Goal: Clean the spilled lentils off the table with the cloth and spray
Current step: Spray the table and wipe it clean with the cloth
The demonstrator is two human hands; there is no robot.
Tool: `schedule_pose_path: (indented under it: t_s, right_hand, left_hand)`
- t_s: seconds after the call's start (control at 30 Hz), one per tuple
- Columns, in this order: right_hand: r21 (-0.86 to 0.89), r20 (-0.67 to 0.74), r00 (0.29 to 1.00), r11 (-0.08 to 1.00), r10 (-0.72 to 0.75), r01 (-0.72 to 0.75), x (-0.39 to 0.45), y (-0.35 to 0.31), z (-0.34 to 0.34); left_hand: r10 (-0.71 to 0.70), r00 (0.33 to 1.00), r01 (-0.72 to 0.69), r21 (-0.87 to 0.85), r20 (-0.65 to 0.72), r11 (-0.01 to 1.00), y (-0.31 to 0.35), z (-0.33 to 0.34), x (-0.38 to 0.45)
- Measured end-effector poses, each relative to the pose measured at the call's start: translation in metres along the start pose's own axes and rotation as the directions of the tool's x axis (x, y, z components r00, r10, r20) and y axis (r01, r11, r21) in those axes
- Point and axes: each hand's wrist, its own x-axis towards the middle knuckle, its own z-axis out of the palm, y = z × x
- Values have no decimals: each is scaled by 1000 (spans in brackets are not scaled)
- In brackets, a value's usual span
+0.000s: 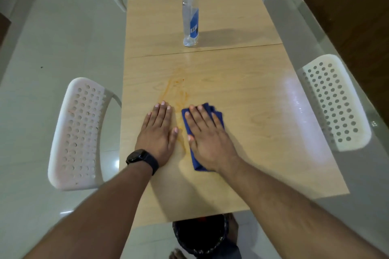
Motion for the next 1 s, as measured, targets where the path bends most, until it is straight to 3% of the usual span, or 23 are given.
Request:
schedule_pose_path:
  t_s: [0.1, 0.2, 0.3, 0.43, 0.6, 0.77, 0.83, 1.0]
  right_hand:
    - [-9, 53, 994, 995, -94, 95, -71, -2, -2]
    - [-57, 77, 996, 997, -53, 57, -110, 28, -2]
    - [-72, 34, 995, 993, 93, -90, -86, 43, -1]
    - [-50, -25, 978, 977, 207, -208, -28, 8, 5]
    - [-20, 11, 996, 996, 89, -89, -68, -52, 14]
    - [-20, 69, 997, 1000, -19, 20, -138, -31, 10]
    - [-39, 65, 998, 999, 1, 2, -133, -12, 8]
    - [-23, -28, 978, 978, 206, -207, -36, -11, 9]
  left_hand:
    - [-2, 1000, 2, 8, -10, 1000, 1, -1, -1]
    - [-4, 1000, 4, 9, -26, 1000, 4, -2, -1]
    - [-13, 999, 14, 20, -40, 1000, 4, -2, 0]
    - [-6, 999, 6, 11, -45, 1000, -1, 1, 0]
    - [1, 999, -1, -16, -44, 1000, 0, 0, -2]
    - [-12, 999, 10, -29, -45, 1000, 3, -4, -5]
    - [-11, 999, 9, -26, -50, 1000, 5, -4, -5]
    - [-5, 999, 3, -55, -35, 998, -2, -3, -4]
